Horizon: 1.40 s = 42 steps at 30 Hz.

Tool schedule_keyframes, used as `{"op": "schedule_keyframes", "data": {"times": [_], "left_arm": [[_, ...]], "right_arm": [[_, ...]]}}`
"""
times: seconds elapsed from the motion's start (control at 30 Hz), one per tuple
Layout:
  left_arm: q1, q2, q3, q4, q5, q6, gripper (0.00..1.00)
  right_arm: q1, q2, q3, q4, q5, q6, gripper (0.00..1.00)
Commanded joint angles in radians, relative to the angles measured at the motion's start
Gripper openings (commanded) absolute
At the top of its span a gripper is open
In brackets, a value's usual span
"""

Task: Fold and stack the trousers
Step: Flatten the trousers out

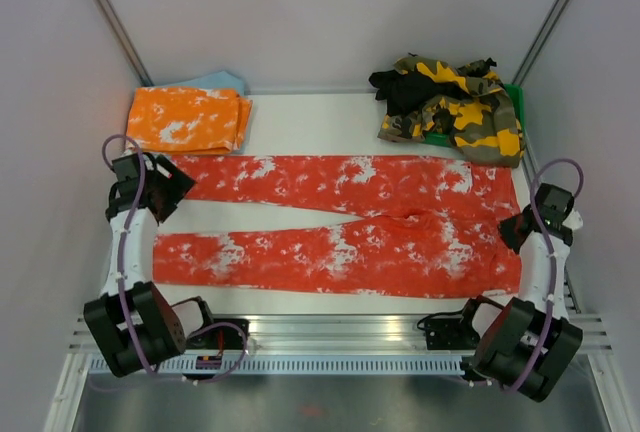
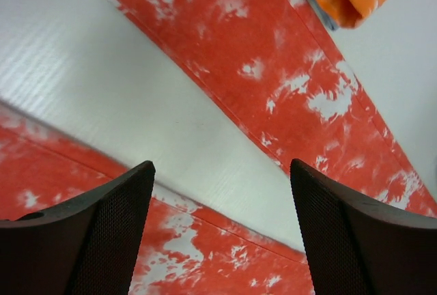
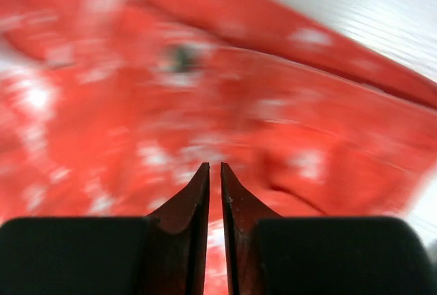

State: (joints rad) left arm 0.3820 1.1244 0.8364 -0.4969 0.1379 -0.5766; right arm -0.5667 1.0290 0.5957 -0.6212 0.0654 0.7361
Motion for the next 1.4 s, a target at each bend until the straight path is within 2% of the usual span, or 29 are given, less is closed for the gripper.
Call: {"op": "schedule_keyframes", "data": {"times": [0.0, 0.03, 0.1, 0.13, 0.17, 0.2, 0.23, 0.27, 0.3, 0.47, 0.57, 0.67, 0.9, 1.03, 1.2, 1.37], "left_arm": [[-0.084, 0.106, 0.041, 0.093, 0.024, 0.044, 0.85], [-0.101, 0.13, 0.067, 0.093, 0.014, 0.043, 0.8], [-0.132, 0.192, 0.085, 0.1, -0.036, 0.026, 0.6], [-0.135, 0.21, 0.087, 0.121, -0.049, 0.02, 0.5], [-0.137, 0.225, 0.086, 0.133, -0.066, 0.003, 0.26], [-0.137, 0.263, 0.086, 0.144, -0.09, -0.011, 0.09], [-0.135, 0.284, 0.09, 0.158, -0.093, -0.025, 0.02], [-0.135, 0.304, 0.092, 0.168, -0.09, -0.04, 0.02], [-0.135, 0.343, 0.089, 0.185, -0.058, -0.072, 0.02], [-0.137, 0.468, 0.099, 0.273, -0.057, -0.193, 0.02], [-0.138, 0.535, 0.124, 0.305, -0.055, -0.189, 0.02], [-0.135, 0.563, 0.141, 0.298, -0.096, -0.186, 0.02], [-0.135, 0.663, 0.202, 0.216, -0.133, -0.226, 0.02], [-0.121, 0.739, 0.244, 0.179, -0.113, -0.239, 0.02], [-0.098, 0.741, 0.251, 0.179, -0.101, -0.259, 0.02], [-0.005, 0.721, 0.221, 0.201, -0.072, -0.249, 0.02]], "right_arm": [[0.094, 0.02, 0.159, 0.103, -0.17, -0.136, 0.19], [0.105, 0.057, 0.206, 0.132, -0.185, -0.15, 0.2], [0.137, 0.08, 0.23, 0.181, -0.2, -0.162, 0.18], [0.148, 0.091, 0.224, 0.277, -0.216, -0.168, 0.18], [0.155, 0.1, 0.216, 0.314, -0.222, -0.17, 0.19], [0.171, 0.112, 0.195, 0.354, -0.216, -0.152, 0.13], [0.175, 0.15, 0.185, 0.388, -0.22, -0.144, 0.08], [0.183, 0.175, 0.184, 0.421, -0.217, -0.135, 0.01], [0.2, 0.204, 0.184, 0.432, -0.21, -0.129, 0.0], [0.249, 0.358, 0.141, 0.492, -0.159, -0.086, 0.01], [0.249, 0.39, 0.119, 0.54, -0.106, -0.078, 0.0], [0.248, 0.451, 0.148, 0.505, 0.005, -0.081, 0.0], [0.235, 0.631, 0.187, 0.462, 0.069, -0.084, 0.0], [0.176, 0.637, 0.167, 0.491, 0.067, -0.086, 0.0], [0.105, 0.632, 0.184, 0.479, 0.033, -0.129, 0.0], [0.09, 0.635, 0.187, 0.48, 0.016, -0.121, 0.0]]}}
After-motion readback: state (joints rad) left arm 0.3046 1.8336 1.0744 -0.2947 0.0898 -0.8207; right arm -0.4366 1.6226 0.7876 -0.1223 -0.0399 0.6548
